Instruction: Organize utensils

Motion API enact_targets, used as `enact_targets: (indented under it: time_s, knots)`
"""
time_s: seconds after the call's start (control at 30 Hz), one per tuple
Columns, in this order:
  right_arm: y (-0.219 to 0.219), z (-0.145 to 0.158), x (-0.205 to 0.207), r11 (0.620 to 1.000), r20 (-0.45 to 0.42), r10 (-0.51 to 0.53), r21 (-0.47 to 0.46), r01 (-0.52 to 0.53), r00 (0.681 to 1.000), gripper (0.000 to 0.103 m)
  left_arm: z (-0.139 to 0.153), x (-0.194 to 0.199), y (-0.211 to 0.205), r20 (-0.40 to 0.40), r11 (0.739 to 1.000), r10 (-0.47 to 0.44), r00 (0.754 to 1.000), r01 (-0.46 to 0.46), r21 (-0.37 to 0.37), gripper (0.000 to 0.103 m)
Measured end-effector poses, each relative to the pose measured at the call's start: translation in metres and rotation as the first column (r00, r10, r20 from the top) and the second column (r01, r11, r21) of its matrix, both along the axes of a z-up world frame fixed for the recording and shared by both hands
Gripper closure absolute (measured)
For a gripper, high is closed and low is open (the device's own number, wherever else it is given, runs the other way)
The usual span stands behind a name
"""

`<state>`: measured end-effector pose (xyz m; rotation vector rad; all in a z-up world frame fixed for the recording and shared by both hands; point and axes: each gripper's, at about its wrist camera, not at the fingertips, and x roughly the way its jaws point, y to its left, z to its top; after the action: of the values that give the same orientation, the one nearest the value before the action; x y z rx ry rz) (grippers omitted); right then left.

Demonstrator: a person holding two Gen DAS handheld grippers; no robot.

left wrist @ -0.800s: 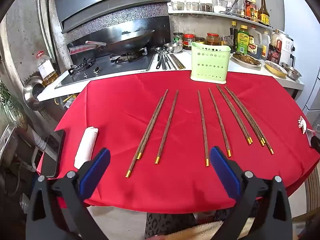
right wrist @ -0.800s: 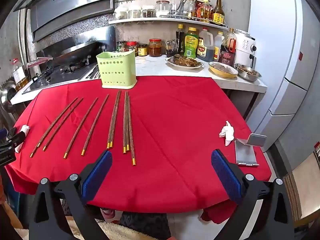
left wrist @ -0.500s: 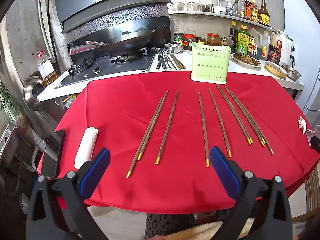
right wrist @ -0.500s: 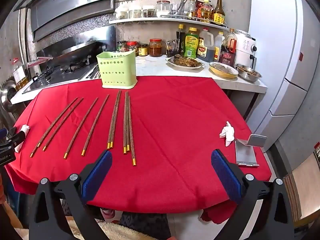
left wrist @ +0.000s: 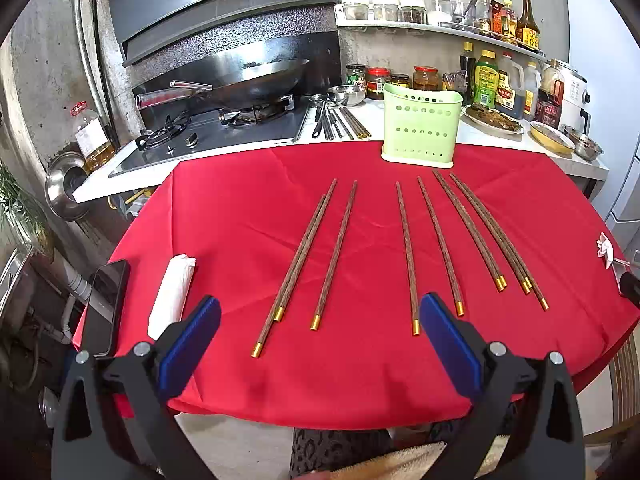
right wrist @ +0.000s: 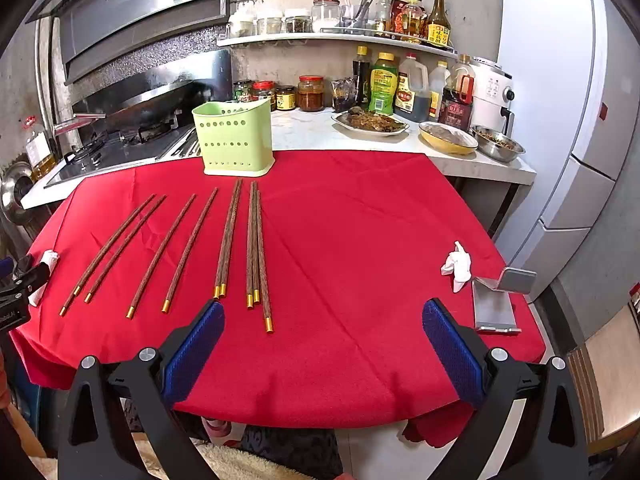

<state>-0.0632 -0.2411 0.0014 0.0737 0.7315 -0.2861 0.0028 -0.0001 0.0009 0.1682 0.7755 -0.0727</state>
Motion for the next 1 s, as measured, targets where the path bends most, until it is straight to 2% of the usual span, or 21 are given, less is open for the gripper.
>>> enact_targets:
  time_s: [1.0]
  knots:
    - [-0.0042,0.0033,-0.0036,1.0,0.008,-0.005,-0.002,0.005,1.0,0.006,0.0028,0.0008,0.0066,0.007,1.0,0.004,1.0,-0.004,-0.005,0.006]
